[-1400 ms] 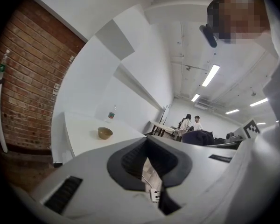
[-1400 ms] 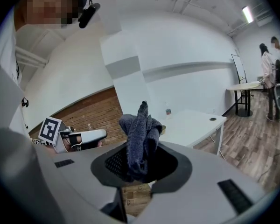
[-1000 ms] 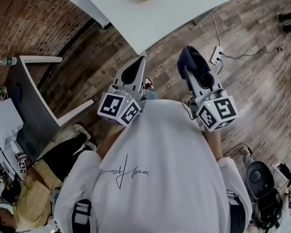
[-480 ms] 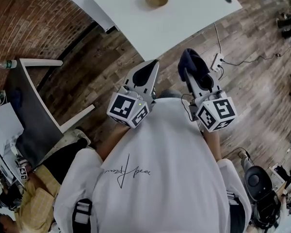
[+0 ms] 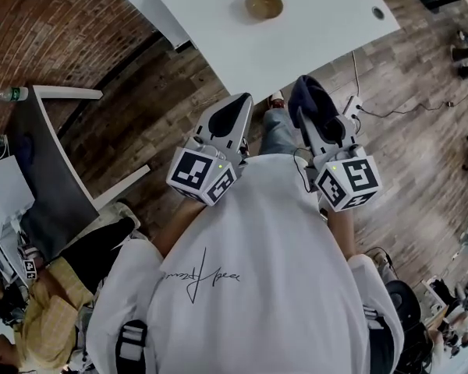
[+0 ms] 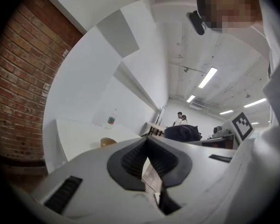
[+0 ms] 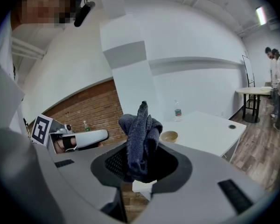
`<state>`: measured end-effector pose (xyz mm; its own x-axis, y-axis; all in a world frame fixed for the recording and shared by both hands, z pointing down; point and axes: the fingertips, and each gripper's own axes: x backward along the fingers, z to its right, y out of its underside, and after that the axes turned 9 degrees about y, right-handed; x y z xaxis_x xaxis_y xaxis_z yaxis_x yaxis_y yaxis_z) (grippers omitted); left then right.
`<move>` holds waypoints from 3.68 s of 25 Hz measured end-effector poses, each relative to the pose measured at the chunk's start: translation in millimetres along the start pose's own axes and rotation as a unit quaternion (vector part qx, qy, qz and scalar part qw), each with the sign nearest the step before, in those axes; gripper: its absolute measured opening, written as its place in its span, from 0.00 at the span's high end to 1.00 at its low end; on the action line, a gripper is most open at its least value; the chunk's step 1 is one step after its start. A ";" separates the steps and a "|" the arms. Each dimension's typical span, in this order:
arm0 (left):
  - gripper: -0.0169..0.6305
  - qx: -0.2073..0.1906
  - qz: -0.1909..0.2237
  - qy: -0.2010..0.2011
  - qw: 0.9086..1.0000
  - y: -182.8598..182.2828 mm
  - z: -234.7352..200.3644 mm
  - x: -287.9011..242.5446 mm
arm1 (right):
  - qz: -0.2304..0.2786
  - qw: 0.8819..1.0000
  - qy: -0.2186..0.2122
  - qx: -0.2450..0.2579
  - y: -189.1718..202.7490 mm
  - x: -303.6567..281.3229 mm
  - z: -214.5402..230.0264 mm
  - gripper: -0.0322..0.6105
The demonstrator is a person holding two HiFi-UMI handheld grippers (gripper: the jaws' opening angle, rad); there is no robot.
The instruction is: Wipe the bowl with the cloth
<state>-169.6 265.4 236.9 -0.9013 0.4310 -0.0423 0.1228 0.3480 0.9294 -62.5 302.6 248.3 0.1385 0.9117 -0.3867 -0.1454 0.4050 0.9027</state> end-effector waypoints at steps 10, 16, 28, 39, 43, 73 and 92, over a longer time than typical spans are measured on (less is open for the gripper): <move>0.97 0.017 0.013 -0.027 0.999 -13.8 -48.6 -25.3 | -0.016 0.999 -0.045 0.019 -25.4 -67.1 13.0 0.80; 0.97 0.013 -0.001 -0.049 0.999 -13.9 -59.8 -59.7 | -0.033 0.996 -0.079 0.023 -31.5 -94.1 33.4 0.80; 0.97 -0.050 -0.048 -0.104 0.992 -23.6 -84.6 -126.1 | -0.061 0.985 -0.156 0.044 -54.6 -153.4 71.5 0.80; 0.99 -0.061 -0.046 -0.170 0.983 -25.4 -94.2 -177.3 | -0.083 0.965 -0.239 0.072 -65.4 -190.7 109.5 0.80; 0.99 -0.055 -0.042 -0.209 0.975 -22.2 -104.5 -181.4 | -0.095 0.953 -0.274 0.085 -62.2 -198.4 112.4 0.79; 0.97 0.045 -0.093 -0.240 0.965 6.7 -202.6 -191.4 | -0.151 0.942 -0.294 0.052 -38.7 -268.2 90.5 0.79; 0.97 0.102 -0.112 -0.285 0.947 33.8 -261.6 -191.4 | -0.212 0.937 -0.275 0.023 -14.1 -316.5 96.0 0.79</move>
<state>-101.6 -23.1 372.2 -0.5515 0.6866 -0.4737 0.0852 0.6113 0.7868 -10.2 1.7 376.1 0.6610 0.4901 -0.5682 0.0779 0.7083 0.7016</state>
